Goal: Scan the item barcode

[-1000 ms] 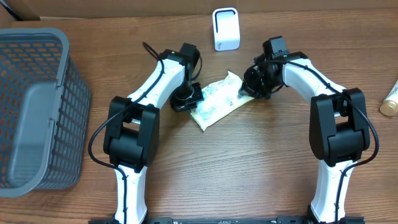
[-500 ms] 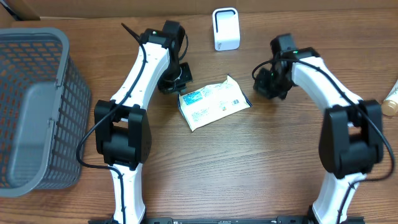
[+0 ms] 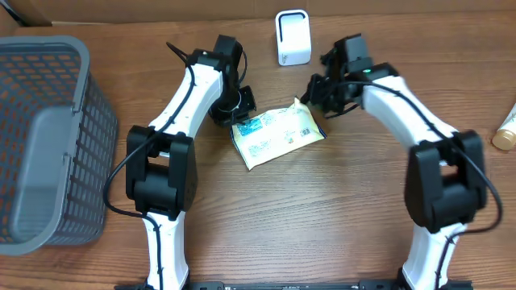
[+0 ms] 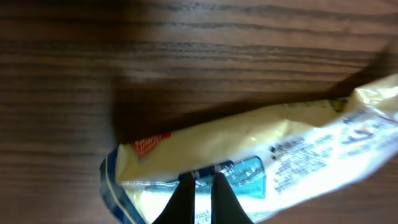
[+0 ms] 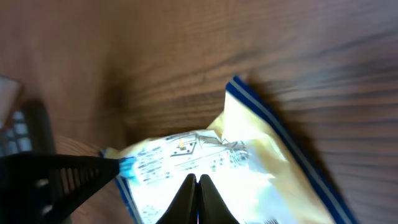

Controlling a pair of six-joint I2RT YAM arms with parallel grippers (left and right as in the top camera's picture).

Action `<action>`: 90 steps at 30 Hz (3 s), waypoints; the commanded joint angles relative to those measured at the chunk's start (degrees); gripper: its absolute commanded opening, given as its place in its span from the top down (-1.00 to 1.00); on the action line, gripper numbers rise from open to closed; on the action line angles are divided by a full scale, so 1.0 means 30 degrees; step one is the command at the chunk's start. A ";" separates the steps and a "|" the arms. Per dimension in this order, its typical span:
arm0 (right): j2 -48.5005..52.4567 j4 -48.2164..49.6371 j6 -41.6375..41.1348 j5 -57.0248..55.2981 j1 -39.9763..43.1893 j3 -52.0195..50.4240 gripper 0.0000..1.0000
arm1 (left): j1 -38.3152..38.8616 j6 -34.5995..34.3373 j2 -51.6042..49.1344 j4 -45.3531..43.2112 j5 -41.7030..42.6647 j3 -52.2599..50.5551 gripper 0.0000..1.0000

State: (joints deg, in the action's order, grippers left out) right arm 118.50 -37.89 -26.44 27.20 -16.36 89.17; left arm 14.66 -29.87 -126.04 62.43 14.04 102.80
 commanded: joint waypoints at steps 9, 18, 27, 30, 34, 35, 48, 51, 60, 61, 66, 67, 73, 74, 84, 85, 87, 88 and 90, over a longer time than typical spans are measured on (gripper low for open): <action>0.2718 0.0080 -0.0423 -0.4131 -0.0976 0.0044 0.93 | 0.0168 -0.0058 -0.0073 0.0015 -0.4918 -0.1399 0.92; 0.2251 -0.4124 -0.1195 -0.9056 -0.0182 0.0051 0.93 | -0.0882 0.0131 -0.0058 0.0189 -0.4728 -0.0474 0.92; -0.0321 -0.6011 -0.0452 -0.8276 -0.0415 0.1741 0.82 | -0.0532 0.2914 0.0605 0.1268 0.3745 0.3169 0.92; -0.0707 -0.5880 0.0117 -0.7482 -0.0342 0.2200 0.65 | 0.0182 0.2878 0.0525 0.1632 0.4714 0.3104 0.92; -0.0561 -0.5603 0.0117 -0.6572 -0.0342 0.2004 0.71 | 0.1428 0.2667 0.0211 0.1180 0.3985 0.2127 0.92; -0.0452 -0.5486 0.0138 -0.6018 -0.0342 0.1829 0.75 | 0.1632 0.2623 0.0146 0.0816 0.3716 0.1727 0.92; 0.2579 -0.4830 0.0546 -0.5042 0.0372 0.1494 0.90 | 0.0809 0.1304 -0.1042 -0.0517 -0.2244 -0.0066 0.91; 0.2878 -0.5085 0.0568 -0.5501 0.0903 0.1494 0.92 | 0.0423 0.1377 -0.1894 -0.0357 -0.2346 -0.0080 0.92; 0.2914 -0.7322 0.1472 -0.9296 0.1996 0.2441 0.77 | -0.0641 0.1362 -0.1916 0.0648 -0.2812 0.0474 0.92; 0.2907 -0.7730 0.1508 -0.9377 0.2004 0.2769 0.74 | -0.0678 0.1370 -0.1705 0.0794 -0.2747 0.0692 0.92; 0.2900 -1.0520 0.2331 -0.9530 0.1996 0.5450 0.27 | -0.0554 0.1880 -0.0284 0.1231 -0.1005 0.1727 0.92; 0.2900 -1.1111 0.2681 -0.9530 0.1996 0.6222 0.03 | -0.0481 0.1887 0.0058 0.1180 -0.0328 0.1792 0.92; 0.2900 -1.1001 0.5530 -0.9471 0.2171 0.8160 -1.00 | -0.0168 0.1894 0.0321 0.1188 0.1996 0.1763 -0.19; 0.2907 -1.0622 0.6040 -0.9457 0.2266 0.8160 -1.00 | -0.0102 0.1894 0.0313 0.1195 0.2142 0.1763 -0.38; 0.4080 -0.8459 1.0535 -0.2499 0.4830 0.6528 -1.00 | 0.0379 0.1887 0.0313 0.1683 0.2120 0.1763 -1.00; 0.4182 -0.8437 1.0987 -0.1639 0.5100 0.6390 -1.00 | 0.0379 0.1887 0.0313 0.1668 0.2120 0.1763 -1.00; 0.4466 -0.8415 1.2327 0.0095 0.5464 0.6011 -1.00 | 0.0379 0.1872 0.0321 0.1581 0.2127 0.1763 -0.99; 0.4626 -0.8393 1.2830 0.0678 0.5559 0.5778 -1.00 | 0.0379 0.1843 0.0313 0.1559 0.2127 0.1763 -0.99; 0.4772 -0.8386 1.3500 0.1829 0.5617 0.5282 -1.00 | 0.0386 0.1814 0.0313 0.1559 0.2127 0.1763 -1.00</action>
State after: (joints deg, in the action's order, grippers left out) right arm 131.85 -63.13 7.70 22.55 0.86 106.83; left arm 15.68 -24.86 -126.02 67.24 19.55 107.42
